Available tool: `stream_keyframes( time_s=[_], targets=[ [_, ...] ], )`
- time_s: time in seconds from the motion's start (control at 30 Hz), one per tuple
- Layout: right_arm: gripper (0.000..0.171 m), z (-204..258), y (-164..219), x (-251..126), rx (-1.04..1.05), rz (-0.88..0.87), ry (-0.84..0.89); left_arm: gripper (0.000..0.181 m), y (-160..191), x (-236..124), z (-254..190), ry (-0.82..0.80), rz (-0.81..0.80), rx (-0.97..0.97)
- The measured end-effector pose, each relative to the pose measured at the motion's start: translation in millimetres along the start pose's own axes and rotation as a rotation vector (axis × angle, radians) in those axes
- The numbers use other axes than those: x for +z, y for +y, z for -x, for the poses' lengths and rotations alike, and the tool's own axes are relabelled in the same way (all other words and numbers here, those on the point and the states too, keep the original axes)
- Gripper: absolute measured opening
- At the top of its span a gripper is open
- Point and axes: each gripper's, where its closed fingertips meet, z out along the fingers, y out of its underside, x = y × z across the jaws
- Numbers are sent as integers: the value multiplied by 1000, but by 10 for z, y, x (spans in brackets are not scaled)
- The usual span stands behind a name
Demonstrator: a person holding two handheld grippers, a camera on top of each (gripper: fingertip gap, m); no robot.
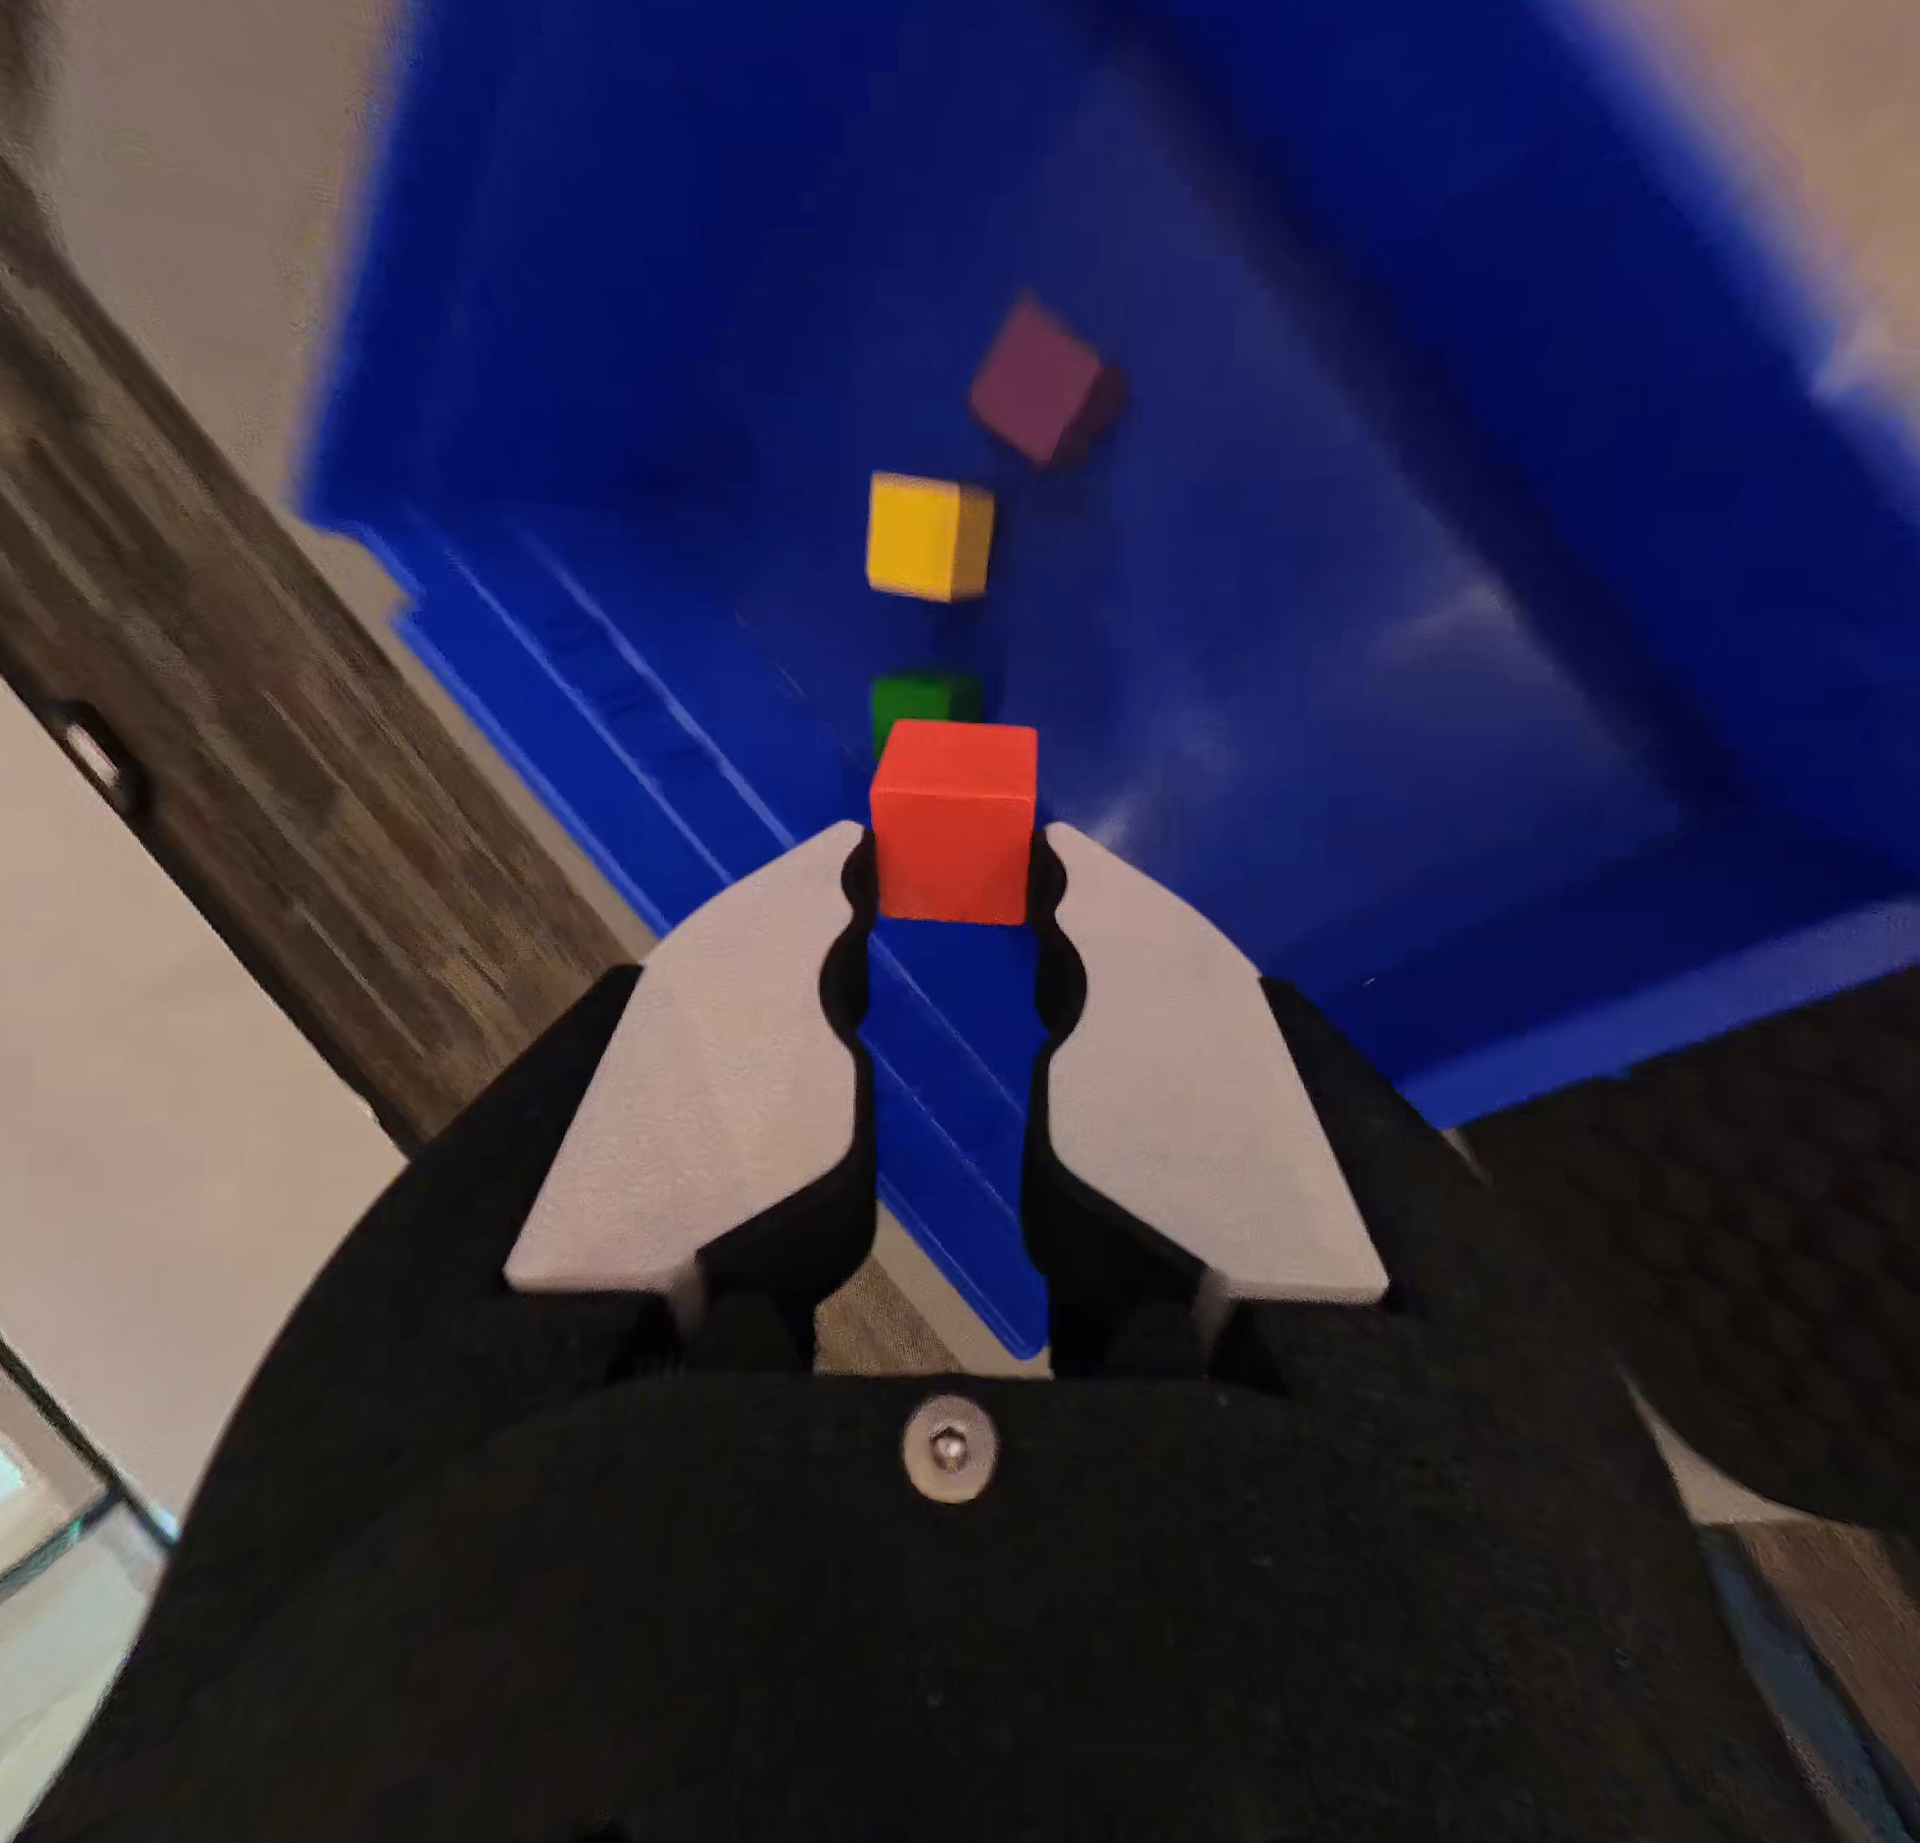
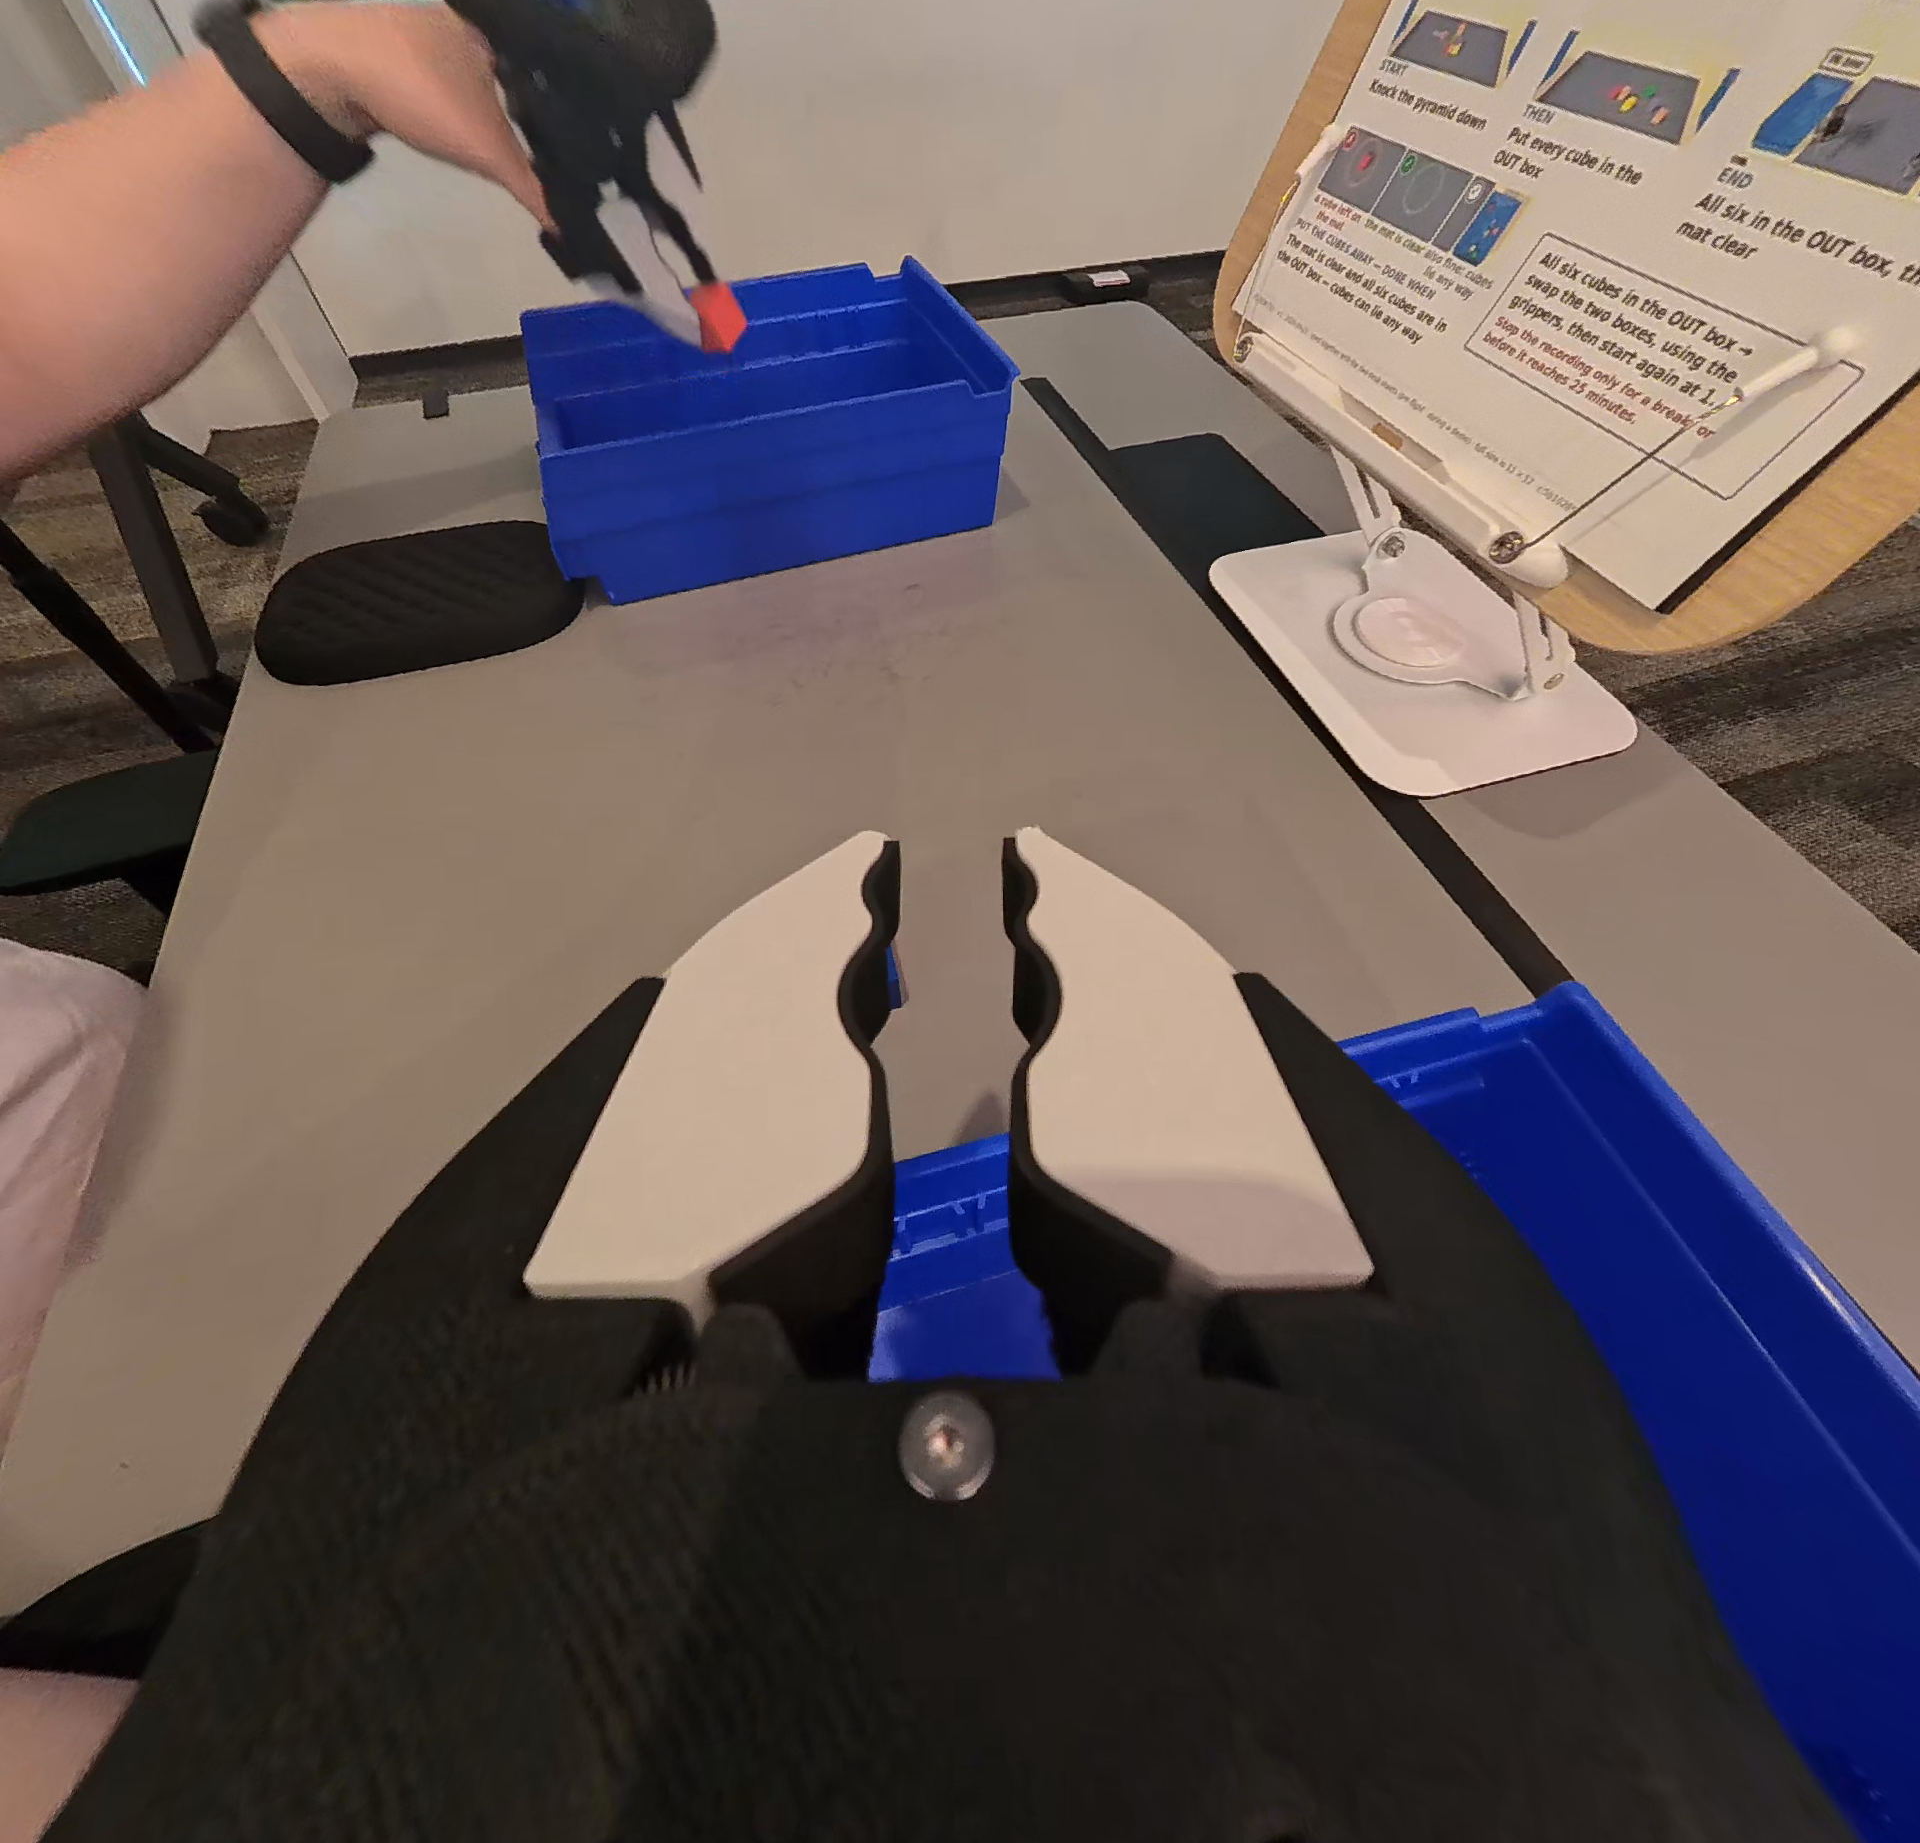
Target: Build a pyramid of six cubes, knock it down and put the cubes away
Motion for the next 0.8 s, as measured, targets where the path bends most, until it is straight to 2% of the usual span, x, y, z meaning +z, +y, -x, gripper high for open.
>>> stream_keyframes(
  time_s=[0.07,0.13,0.23,0.33,0.43,0.6,0.8],
  targets=[
    [19,2,-8,7,-6,3,4,28,-411,-416,-167,10,-166,29],
    [19,16,-19,21,-9,4,-1,28,-861,-784,-596,89,-317,119],
    [19,43,-10,58,-15,18,-8,28,-1382,-987,-1418,201,-411,339],
    [19,74,9,87,-22,36,-15,28,-1695,-744,-2227,331,-365,503],
    [19,102,5,93,-30,39,-21,28,-1875,-373,-2720,400,-277,606],
    [19,125,-12,72,-32,28,-35,28,-2171,41,-2931,418,-198,658],
    [19,118,-5,66,-28,29,-41,27,-2323,175,-3002,437,-171,735]
  ],
)
